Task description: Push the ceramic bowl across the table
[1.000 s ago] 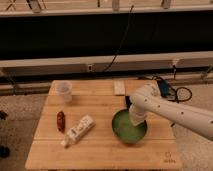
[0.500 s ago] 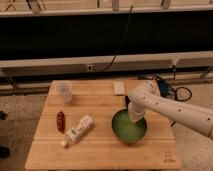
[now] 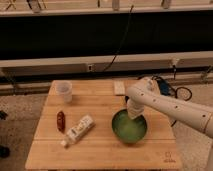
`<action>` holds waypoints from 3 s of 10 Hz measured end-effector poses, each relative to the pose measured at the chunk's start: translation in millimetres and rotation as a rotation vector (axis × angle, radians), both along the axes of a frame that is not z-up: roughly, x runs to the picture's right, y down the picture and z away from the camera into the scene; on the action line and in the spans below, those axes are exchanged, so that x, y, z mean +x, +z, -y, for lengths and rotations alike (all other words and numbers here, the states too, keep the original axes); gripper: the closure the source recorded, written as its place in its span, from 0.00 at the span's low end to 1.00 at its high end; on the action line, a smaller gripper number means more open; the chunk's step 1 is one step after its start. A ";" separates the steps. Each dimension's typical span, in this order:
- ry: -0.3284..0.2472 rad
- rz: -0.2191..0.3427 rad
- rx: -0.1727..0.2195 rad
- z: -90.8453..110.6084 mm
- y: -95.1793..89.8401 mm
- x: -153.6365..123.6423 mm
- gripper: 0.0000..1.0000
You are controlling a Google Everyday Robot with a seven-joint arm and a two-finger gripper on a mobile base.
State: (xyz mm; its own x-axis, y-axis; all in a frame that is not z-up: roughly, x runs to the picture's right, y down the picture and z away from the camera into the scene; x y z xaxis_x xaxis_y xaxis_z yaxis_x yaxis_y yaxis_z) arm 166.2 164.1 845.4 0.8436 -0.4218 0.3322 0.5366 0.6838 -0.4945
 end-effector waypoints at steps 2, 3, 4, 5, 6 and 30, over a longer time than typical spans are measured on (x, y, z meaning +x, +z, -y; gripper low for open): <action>0.007 0.002 0.005 5.7 4.6 4.7 0.92; 0.005 0.001 0.010 8.4 6.6 8.4 0.92; 0.004 0.001 0.010 9.0 7.3 8.7 0.92; 0.007 0.003 0.010 10.9 8.7 7.7 0.92; 0.006 0.006 0.013 13.8 10.9 7.3 0.92; -0.060 0.065 0.058 28.9 48.6 25.8 0.97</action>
State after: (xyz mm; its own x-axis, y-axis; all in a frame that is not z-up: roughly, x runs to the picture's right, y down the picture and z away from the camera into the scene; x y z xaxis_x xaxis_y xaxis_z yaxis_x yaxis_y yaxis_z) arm 192.0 135.2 894.0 0.7940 -0.4908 0.3588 0.6068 0.6758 -0.4184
